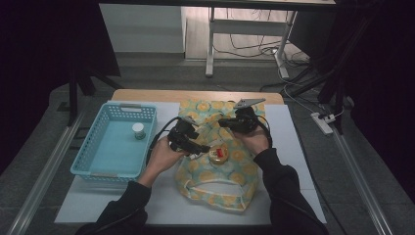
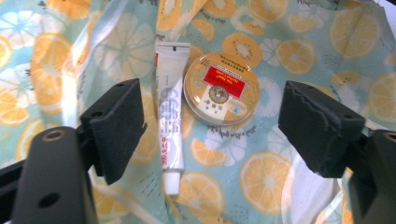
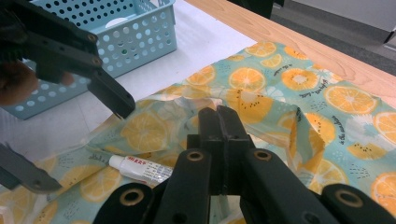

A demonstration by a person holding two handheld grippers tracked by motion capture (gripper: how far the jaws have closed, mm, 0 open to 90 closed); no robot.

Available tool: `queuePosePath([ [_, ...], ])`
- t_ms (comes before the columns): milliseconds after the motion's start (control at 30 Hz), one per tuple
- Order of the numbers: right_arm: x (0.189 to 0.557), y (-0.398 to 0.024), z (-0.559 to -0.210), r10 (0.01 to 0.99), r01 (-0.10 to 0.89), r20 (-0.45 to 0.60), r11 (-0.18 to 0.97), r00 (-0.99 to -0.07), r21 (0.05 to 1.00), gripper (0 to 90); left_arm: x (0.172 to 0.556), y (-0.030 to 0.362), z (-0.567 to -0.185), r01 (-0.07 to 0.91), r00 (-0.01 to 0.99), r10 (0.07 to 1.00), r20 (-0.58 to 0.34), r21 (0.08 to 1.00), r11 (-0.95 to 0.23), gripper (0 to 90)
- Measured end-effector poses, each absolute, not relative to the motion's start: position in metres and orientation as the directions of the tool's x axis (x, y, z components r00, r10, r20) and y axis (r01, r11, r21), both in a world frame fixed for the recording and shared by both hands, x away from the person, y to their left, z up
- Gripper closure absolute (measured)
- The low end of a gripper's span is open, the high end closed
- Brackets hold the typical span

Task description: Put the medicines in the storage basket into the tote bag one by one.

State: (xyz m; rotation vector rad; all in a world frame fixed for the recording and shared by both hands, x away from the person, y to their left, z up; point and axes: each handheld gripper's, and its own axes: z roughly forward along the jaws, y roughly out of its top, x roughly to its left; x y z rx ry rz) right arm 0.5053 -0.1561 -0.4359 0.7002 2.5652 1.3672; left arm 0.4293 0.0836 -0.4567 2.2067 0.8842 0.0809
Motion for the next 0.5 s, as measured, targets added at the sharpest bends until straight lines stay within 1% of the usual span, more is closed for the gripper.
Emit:
queuePosePath([
  [133,0.505,-0.157,-0.436,0.466,0.33,0.084,0.476,-0.881,0.815,90.0,0.425,0.091,-0.454,0.563,0.758,0.627,-0.179,0.666,-0.49,14.7],
  [167,0.505,-0.157,-0.437,0.467,0.33,0.084,0.475,-0.88,0.816,90.0,0.424,0.094,-0.454,0.561,0.758,0.627,-0.178,0.669,-0.488,12.0],
  [300,0.505,-0.157,-0.437,0.469,0.333,0.085,0.476,-0.879,0.814,90.0,0.422,0.104,-0.453,0.556,0.759,0.625,-0.183,0.681,-0.476,6.1],
  [400,0.505,-0.158,-0.437,0.468,0.332,0.086,0.476,-0.88,0.814,90.0,0.421,0.112,-0.452,0.547,0.764,0.62,-0.181,0.692,-0.472,2.2],
  [500,0.504,-0.158,-0.437,0.468,0.332,0.086,0.476,-0.88,0.815,90.0,0.419,0.12,-0.449,0.538,0.766,0.619,-0.172,0.698,-0.472,0.6],
])
